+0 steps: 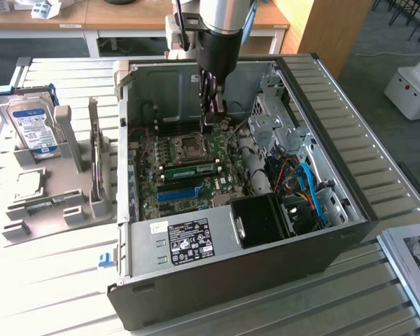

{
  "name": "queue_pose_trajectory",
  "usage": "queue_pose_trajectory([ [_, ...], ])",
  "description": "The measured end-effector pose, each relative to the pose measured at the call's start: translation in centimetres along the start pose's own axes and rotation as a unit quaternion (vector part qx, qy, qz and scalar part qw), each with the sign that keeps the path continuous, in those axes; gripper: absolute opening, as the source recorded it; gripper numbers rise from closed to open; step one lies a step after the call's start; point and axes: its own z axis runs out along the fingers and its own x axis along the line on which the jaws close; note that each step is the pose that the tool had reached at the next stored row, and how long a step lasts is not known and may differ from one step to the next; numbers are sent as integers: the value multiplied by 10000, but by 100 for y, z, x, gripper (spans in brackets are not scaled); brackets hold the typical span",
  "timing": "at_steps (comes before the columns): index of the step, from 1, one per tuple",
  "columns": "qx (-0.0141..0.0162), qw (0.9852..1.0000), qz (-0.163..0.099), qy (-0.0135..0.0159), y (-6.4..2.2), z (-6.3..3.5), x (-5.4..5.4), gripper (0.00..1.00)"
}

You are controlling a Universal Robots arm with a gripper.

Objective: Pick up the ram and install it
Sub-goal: 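Insert the ram into the slot, then press down the ram until it locks into place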

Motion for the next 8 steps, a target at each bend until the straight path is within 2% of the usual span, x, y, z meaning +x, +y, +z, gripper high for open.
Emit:
queue_pose_trajectory([
  [8,0,10000,0,0,0,-1,0,19],
])
